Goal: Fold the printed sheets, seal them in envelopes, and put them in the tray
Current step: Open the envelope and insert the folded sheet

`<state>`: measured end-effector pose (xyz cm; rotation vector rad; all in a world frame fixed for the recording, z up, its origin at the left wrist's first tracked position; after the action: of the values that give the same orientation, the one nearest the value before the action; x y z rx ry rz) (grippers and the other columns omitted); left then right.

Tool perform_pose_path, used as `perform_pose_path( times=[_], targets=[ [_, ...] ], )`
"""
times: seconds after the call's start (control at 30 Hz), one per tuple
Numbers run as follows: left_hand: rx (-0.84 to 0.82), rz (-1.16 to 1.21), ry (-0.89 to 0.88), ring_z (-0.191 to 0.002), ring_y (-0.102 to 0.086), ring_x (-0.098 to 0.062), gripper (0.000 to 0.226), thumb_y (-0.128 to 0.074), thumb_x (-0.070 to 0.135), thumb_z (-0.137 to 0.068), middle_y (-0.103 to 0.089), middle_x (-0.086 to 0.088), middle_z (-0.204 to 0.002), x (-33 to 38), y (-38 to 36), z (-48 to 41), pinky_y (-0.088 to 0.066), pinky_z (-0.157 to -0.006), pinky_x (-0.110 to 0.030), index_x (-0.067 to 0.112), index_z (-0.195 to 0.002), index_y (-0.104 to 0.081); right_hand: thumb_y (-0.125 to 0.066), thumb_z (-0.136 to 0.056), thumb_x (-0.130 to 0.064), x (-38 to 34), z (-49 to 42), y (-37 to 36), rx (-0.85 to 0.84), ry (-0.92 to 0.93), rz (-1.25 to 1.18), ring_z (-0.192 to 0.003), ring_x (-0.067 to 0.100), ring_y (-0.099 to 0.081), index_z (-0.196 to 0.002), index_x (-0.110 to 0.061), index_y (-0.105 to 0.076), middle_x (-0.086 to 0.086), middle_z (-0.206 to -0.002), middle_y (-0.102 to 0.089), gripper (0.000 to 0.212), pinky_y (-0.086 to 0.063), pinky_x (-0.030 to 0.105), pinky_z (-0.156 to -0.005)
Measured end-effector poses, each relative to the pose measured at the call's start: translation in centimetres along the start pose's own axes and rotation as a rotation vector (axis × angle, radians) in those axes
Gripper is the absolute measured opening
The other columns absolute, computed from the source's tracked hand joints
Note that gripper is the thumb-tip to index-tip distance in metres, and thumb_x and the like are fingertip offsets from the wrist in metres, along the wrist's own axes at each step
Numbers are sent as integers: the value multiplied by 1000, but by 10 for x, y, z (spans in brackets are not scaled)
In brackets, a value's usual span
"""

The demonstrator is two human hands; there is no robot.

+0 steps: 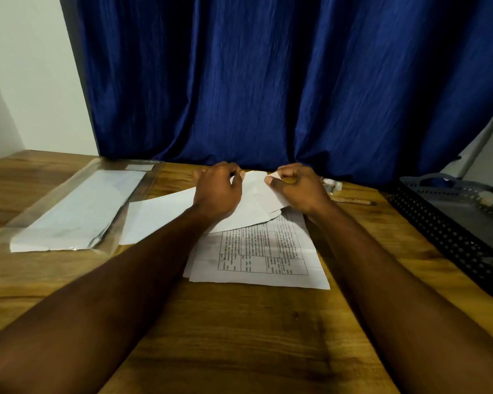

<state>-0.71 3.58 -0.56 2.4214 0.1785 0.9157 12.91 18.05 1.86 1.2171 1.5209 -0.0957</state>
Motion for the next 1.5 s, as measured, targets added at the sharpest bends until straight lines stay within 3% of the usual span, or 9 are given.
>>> perform_pose_path(
  times=[0.3,0.5,0.63,0.73,0.87,1.0,1.2,1.33,1.5],
  targets=[
    [-17,-39,14,-97,-64,-19,16,-57,35,-104,-72,4,-107,-3,-4,2,-50,-102,-55,27,-104,-70,-83,-90,-44,9,6,-24,57,141,188,-132,20,-50,-115,-18,-82,-3,-136,-62,36,-45,50,-112],
    [-19,-47,-33,-92,-62,-19,11,-56,32,-103,-69,6,-101,-1,-2,1,-50,-97,-56,33,-93,-61,-73,-99,-32,9,0,-19,-71,-113,-124,-84,19,-71,-87,-8,-75,10,-91,-76,26,-59,39,-85],
    [-12,-41,-27,-92,-62,-20,13,-55,33,-104,-69,5,-101,-3,-2,1,-49,-100,-57,31,-93,-62,-74,-89,-37,9,2,-7,-215,-291,-186,-103,43,-75,-68,-23,-72,13,-88,-77,25,-60,52,-90],
    [-11,-33,-12,-96,-62,-19,12,-56,33,-106,-70,4,-105,-1,-2,2,-47,-103,-55,29,-99,-65,-70,-101,-31,5,10,2,-306,-289,-39,-96,27,-75,-90,-15,-81,8,-97,-81,23,-59,45,-92],
    [-5,-37,0,-101,-63,-20,14,-56,30,-106,-71,2,-110,2,0,3,-45,-106,-55,24,-106,-69,-70,-100,-25,8,13,-10,-278,-321,-227,-105,41,-76,-92,-5,-77,20,-103,-80,22,-59,65,-97],
    [8,1,-4,-99,-63,-21,13,-56,29,-105,-71,2,-108,1,2,2,-46,-104,-56,24,-103,-68,-67,-104,-26,5,13,-21,-208,-270,-242,-98,35,-77,-106,-5,-76,16,-100,-78,23,-64,44,-90],
    [13,50,17,-96,-62,-20,12,-54,30,-106,-68,5,-103,-1,2,-1,-49,-101,-58,29,-98,-63,-73,-100,-24,-4,5,-5,-84,-81,-10,-102,15,-67,-109,4,-74,-1,-111,-69,29,-50,24,-85],
    [-27,88,15,-90,-63,-18,15,-51,34,-107,-67,9,-93,0,0,-1,-50,-97,-60,31,-94,-60,-80,-92,-36,5,2,-10,-261,-209,-41,-91,26,-80,-96,-12,-81,4,-92,-82,23,-66,52,-86],
    [-79,112,-69,-90,-64,-19,17,-49,39,-104,-68,10,-90,19,-1,-10,-45,-99,-62,34,-90,-57,-78,-95,-36,13,-2,3,-216,-260,-33,-94,26,-79,-97,-12,-81,5,-94,-82,24,-65,55,-88]
  ],
)
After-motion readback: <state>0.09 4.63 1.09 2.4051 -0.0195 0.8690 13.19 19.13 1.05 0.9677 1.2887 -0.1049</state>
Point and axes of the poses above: each hand's wrist, its own z-axis away from the middle knuckle, its own y-axis out of the back of the hand, x = y × z, the point moved 3 cm from there along -z, towards the middle knuckle
